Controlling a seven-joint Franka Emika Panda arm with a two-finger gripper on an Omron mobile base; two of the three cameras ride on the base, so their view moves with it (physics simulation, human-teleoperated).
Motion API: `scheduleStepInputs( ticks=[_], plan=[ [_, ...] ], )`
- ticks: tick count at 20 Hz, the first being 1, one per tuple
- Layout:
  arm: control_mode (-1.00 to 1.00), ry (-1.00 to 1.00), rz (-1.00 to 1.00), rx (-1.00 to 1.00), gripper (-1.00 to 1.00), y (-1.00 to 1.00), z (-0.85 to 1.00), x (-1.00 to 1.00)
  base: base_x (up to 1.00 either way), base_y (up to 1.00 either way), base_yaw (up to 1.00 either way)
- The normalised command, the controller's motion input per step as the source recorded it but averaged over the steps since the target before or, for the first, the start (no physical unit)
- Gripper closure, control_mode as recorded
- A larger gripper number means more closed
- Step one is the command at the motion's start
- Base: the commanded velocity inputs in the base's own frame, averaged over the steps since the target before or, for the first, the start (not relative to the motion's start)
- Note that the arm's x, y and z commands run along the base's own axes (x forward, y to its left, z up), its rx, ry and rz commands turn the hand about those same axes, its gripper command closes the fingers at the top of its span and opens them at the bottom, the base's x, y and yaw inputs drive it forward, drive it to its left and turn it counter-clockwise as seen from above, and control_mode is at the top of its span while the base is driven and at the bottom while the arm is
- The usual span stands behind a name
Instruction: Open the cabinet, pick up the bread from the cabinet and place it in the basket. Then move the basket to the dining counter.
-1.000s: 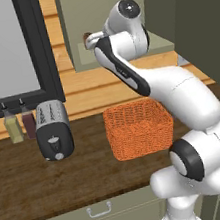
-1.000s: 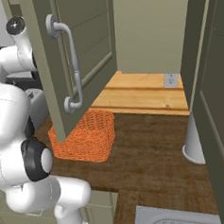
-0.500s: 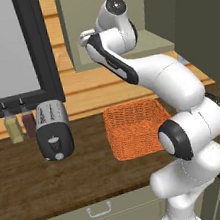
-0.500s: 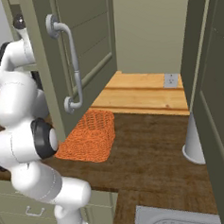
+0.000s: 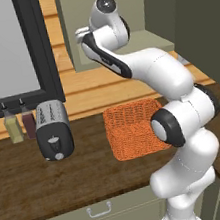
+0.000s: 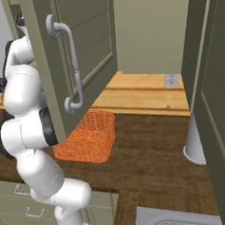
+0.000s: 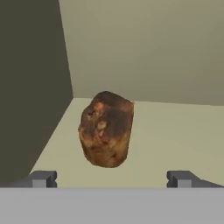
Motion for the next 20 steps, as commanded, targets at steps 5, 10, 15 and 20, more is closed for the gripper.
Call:
scheduleStepInputs(
  ticks=[5, 10, 15, 20],
  plan=[
    [-1.0, 0.01, -0.03, 0.01, -1.0, 0.0, 0.0, 0.47, 0.0, 0.0, 0.0],
    [-1.0, 0.1, 0.0, 0.14, -1.0, 0.01, 0.0, 0.43, 0.0, 0.0, 0.0],
    [-1.0, 0.02, 0.0, 0.1, -1.0, 0.06, 0.0, 0.3, 0.0, 0.0, 0.0],
    [-1.0, 0.0, 0.0, 0.0, -1.0, 0.38, -0.01, 0.02, 0.0, 0.0, 0.0]
  ],
)
